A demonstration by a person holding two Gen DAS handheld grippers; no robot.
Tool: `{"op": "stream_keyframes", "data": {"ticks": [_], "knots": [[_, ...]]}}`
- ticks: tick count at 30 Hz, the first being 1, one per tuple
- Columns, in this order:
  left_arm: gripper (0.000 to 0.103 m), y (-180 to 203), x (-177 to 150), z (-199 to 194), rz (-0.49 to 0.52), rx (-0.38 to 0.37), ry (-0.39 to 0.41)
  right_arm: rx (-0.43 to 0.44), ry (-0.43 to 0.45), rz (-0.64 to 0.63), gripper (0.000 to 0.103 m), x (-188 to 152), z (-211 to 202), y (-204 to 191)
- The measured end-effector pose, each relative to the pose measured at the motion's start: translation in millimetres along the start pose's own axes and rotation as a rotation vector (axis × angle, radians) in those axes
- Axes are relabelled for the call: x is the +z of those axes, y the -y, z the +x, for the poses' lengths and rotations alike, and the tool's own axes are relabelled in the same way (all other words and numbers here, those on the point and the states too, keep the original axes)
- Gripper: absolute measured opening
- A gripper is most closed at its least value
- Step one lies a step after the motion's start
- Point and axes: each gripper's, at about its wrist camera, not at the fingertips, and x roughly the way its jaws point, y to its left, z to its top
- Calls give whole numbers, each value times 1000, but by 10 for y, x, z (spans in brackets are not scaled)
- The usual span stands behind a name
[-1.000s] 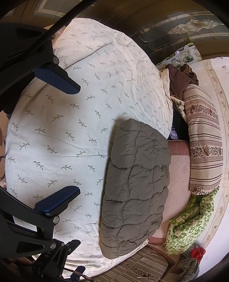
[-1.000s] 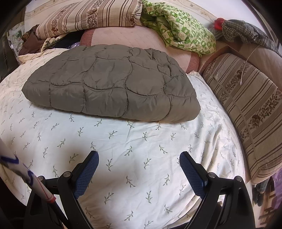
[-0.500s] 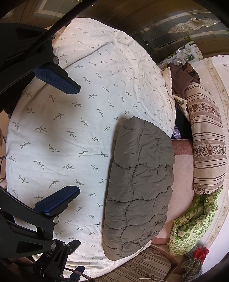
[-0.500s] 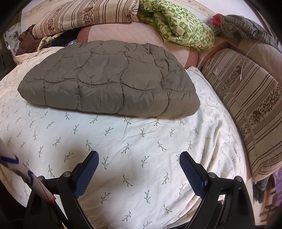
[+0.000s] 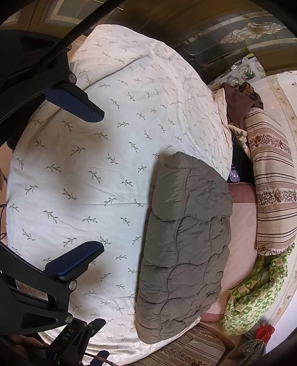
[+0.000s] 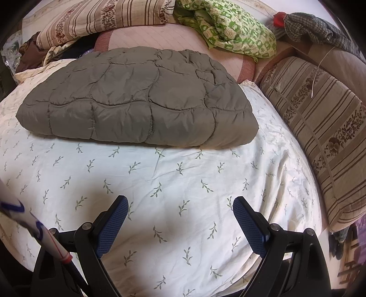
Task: Fold large clothes
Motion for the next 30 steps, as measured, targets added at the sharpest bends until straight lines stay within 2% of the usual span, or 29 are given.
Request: {"op": "stream_keyframes", "data": {"ticks": [6,11,14,19,22,23,25,26,27,29,30], "knots": [[103,-28,66,87,-1,14,-3,-13,-7,24,95,23,44,88],[103,-108,361,371,-8,5,-30,-41,49,16,95,248,75,151],[102,-138,615,520,-18,15,-4,-42,106,29,95,534,124,201],[102,-21,1158,955,28,17,50,-32,208,14,95,1098,381,138],[102,87,1376,1447,79,93,-4,-3,236,11,95,1376,662,106],[102,123,1407,1606,97,109,-31,-7,228,5,95,1433,760,90],[102,192,1427,1832,117,121,-58,-28,153,-2,95,1534,1064,66],[102,226,1435,1858,126,131,-47,19,92,23,97,1565,1258,95],[102,280,1458,1844,152,150,-27,47,69,52,101,1579,1343,137],[102,310,1493,1740,174,161,6,83,64,98,102,1595,1423,221],[102,289,1503,1663,157,143,34,85,63,95,102,1603,1409,226]]}}
